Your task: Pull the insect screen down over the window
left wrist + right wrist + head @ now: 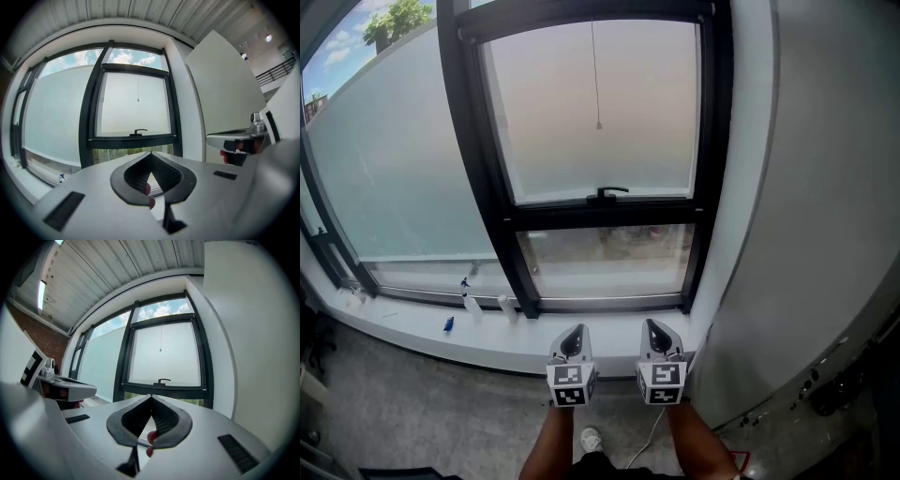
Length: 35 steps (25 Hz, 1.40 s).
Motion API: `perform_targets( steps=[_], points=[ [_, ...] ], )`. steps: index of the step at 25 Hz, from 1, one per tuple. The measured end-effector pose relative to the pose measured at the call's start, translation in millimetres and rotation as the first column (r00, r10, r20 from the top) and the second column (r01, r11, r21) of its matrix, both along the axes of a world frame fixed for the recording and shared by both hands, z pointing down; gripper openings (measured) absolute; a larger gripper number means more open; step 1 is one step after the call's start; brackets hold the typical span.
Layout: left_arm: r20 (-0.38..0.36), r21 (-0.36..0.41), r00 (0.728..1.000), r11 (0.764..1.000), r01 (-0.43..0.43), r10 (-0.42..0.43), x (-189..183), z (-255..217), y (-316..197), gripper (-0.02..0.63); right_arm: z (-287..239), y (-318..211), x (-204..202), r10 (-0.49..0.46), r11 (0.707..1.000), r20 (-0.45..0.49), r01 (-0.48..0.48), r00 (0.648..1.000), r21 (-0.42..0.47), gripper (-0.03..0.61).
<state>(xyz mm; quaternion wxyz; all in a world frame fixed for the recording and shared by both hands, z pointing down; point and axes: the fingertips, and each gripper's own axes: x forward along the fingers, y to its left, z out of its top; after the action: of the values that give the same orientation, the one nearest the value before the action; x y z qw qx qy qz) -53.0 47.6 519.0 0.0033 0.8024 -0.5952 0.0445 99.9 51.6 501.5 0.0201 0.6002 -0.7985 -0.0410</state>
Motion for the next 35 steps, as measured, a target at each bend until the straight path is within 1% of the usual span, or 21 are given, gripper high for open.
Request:
perform_targets(
  steps=[6,12,21,24,28,35],
  points=[
    [-0.01,0.009,1.0,1.0,0.005,-0.005,-9,-5,-20,0.002,2,-25,-9,0.0,1.0,-0.012,0.0,1.0,-0.008,0.003],
    [-0.011,-0.002,1.0,1.0,0.013,-0.013,-24,-6,-50,0.003,1,-55,-19,0.007,1.0,-0.013,-0.007,1.0,-0.013,0.003],
    [-0.01,-0.008,1.0,1.0,-0.02,0.02,-26,-8,-113,0.002,-7,-109,-28,0.022,0.999,-0.027,-0.023,0.999,-0.022,0.003],
    [-0.005,-0.008,0.999,0.999,-0.033,0.033,-27,-10,-134,0.002,-11,-131,-30,0.031,0.999,-0.017,-0.032,0.999,-0.017,0.003],
    [0.01,-0.012,0.999,0.999,-0.04,0.04,-32,-10,-155,0.003,-8,-154,-38,0.032,0.999,0.002,-0.032,0.999,-0.032,0.003],
    [0.008,-0.012,0.999,0.999,-0.045,0.045,-45,-10,-190,0.003,-8,-186,-48,0.048,0.998,-0.013,-0.048,0.999,-0.036,0.003]
  ],
)
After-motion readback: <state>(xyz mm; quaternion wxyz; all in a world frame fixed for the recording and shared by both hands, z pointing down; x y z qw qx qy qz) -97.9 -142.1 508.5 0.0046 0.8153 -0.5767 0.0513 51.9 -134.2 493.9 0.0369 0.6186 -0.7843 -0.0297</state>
